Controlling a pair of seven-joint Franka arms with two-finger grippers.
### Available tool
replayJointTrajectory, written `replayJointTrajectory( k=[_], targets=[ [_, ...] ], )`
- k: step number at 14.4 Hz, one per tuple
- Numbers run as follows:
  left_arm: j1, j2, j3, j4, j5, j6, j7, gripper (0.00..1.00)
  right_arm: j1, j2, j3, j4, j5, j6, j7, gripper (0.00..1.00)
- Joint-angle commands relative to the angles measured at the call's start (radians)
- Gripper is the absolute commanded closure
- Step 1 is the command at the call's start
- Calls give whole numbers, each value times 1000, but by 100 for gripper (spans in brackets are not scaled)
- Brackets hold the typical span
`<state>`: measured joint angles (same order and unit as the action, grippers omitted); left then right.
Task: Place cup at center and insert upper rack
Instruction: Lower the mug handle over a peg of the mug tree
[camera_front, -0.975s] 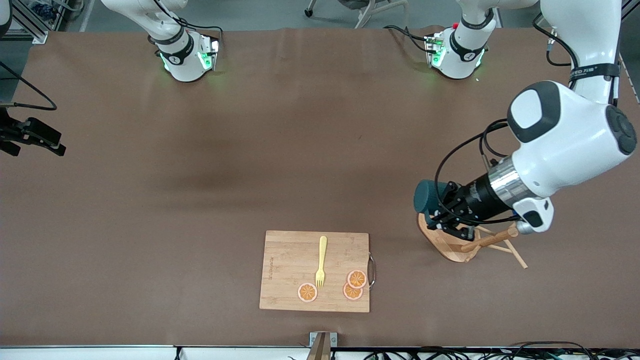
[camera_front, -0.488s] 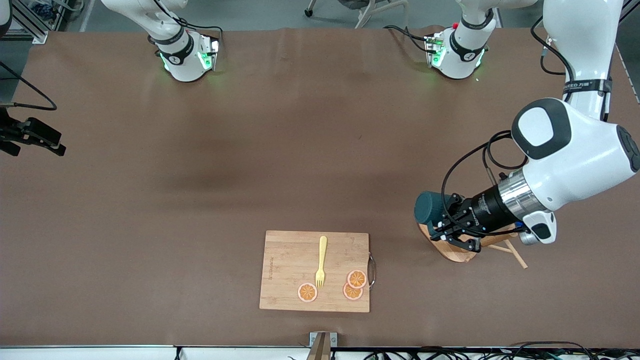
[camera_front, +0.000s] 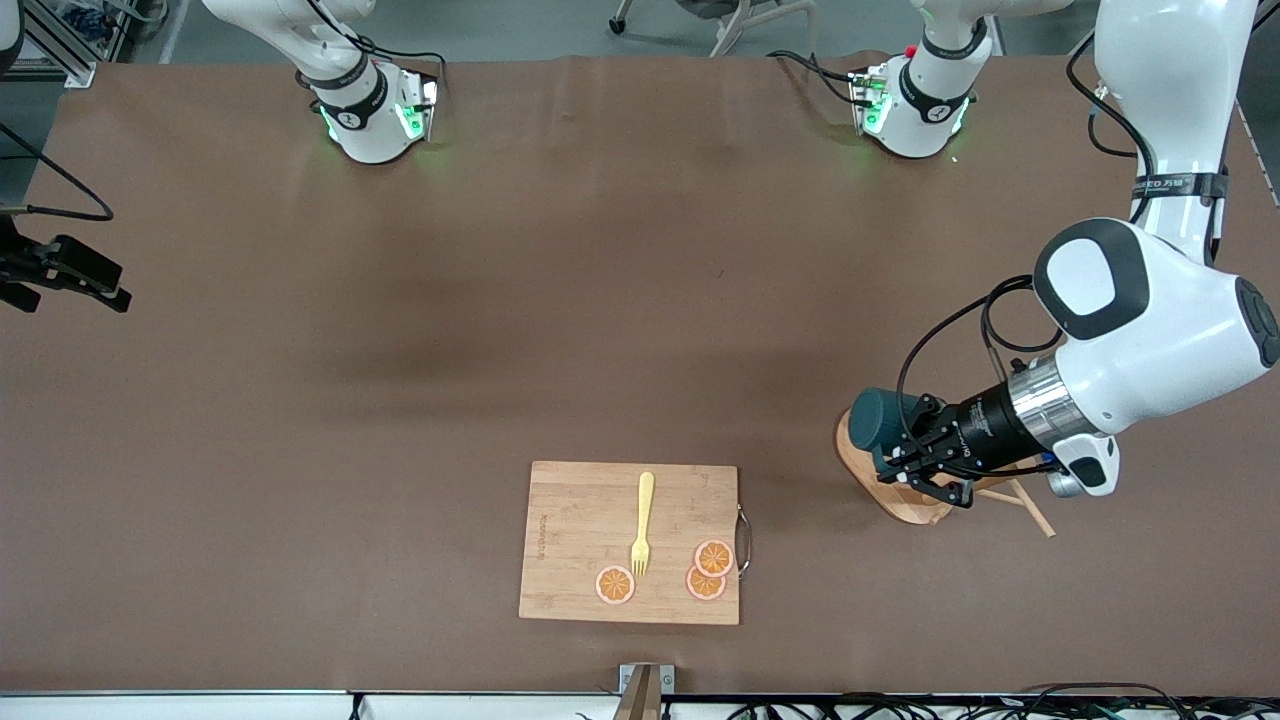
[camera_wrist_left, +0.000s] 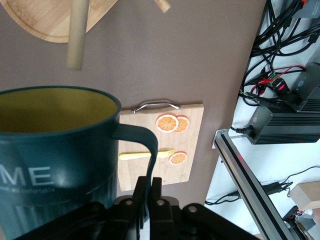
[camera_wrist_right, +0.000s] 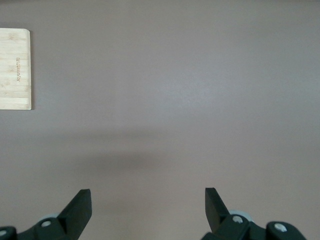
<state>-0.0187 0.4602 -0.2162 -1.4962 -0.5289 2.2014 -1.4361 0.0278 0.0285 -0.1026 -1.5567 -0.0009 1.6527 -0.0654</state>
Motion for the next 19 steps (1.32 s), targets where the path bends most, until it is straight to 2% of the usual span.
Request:
replayJointTrajectory(
  k=[1,7,19],
  targets=[
    [11,-12,-5,-15,-19,11,36,99,1,-19,1,-16,-10,6,-5,0],
    [35,-15,-5,-47,-19,6,83,99,1,-19,1,-16,-10,6,-4,0],
    [75,-17,-3,-48,-6,0,141,99,3,-19,1,-14,-8,6,-4,0]
  ],
)
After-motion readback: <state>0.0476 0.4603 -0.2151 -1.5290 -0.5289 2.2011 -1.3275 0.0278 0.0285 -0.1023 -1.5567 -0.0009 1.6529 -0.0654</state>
